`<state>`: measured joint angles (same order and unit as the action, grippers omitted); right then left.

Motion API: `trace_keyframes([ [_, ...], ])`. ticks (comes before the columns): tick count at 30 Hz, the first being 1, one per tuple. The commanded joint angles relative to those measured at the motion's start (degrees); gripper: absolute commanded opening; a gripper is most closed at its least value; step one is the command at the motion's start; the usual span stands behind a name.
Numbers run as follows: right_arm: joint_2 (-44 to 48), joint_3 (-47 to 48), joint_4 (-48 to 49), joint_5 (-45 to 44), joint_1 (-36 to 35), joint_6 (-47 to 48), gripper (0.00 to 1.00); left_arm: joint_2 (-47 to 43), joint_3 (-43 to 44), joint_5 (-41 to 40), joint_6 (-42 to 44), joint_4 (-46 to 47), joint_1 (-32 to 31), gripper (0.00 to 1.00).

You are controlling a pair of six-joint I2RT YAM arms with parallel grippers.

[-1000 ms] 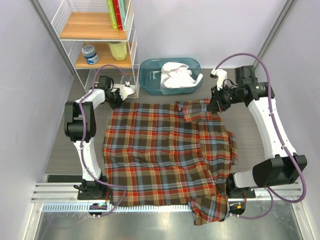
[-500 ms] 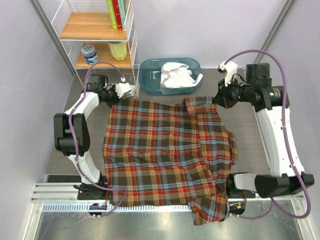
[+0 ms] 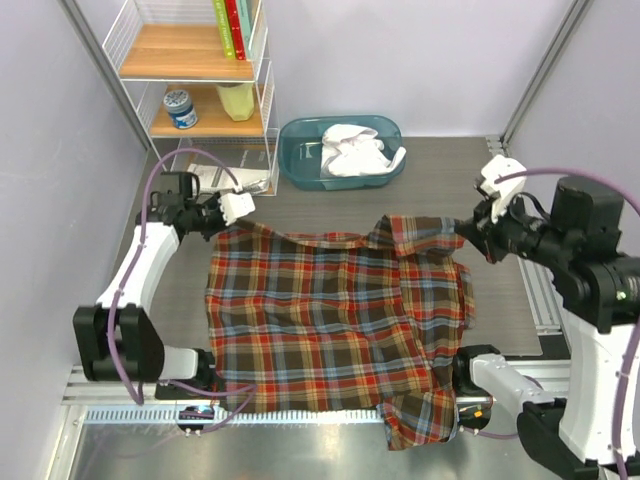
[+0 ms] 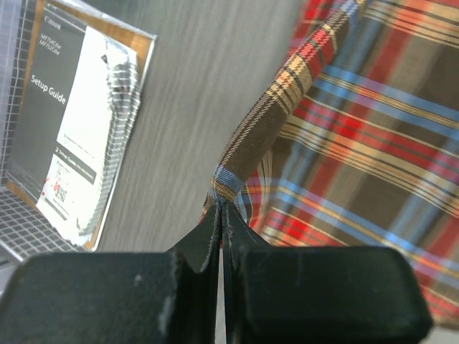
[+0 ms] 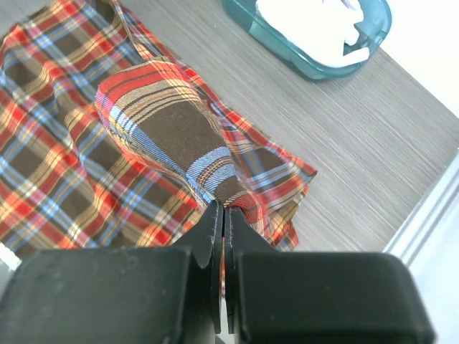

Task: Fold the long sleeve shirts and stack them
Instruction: Fold the shirt

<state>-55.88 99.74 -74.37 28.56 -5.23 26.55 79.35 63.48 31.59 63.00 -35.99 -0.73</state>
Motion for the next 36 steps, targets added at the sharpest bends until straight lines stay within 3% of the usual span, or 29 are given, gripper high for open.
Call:
trace_keyframes([
  [1, 3.6, 1.2, -6.3, -0.7, 0.1, 3.2, 0.01, -8.1, -3.6, 1.5, 5.3, -5.9, 0.5, 0.00],
  [14, 11.4, -2.4, -11.9, 0.3, 0.2, 8.4, 0.01, -20.5, -13.4, 1.3, 12.1, -16.9, 0.5, 0.00],
  [27, 11.5, -17.8, -9.9, 6.2, 0.1, 17.3, 0.01, -20.3, -23.8, -1.1, 22.2, -19.6, 0.5, 0.01],
  [30, 9.9, -19.8, -7.9, 7.8, 0.1, 17.7, 0.01, -20.1, -25.5, -2.1, 23.4, -19.5, 0.5, 0.10],
  [31, 9.0, -20.0, -7.5, 8.3, 0.1, 18.0, 0.01, -20.1, -25.8, -2.3, 23.7, -19.5, 0.5, 0.22],
  [36, 6.3, -23.0, -3.7, 10.1, 0.0, 19.1, 0.02, -20.6, -23.1, -0.1, 24.2, -24.5, 0.5, 0.36],
])
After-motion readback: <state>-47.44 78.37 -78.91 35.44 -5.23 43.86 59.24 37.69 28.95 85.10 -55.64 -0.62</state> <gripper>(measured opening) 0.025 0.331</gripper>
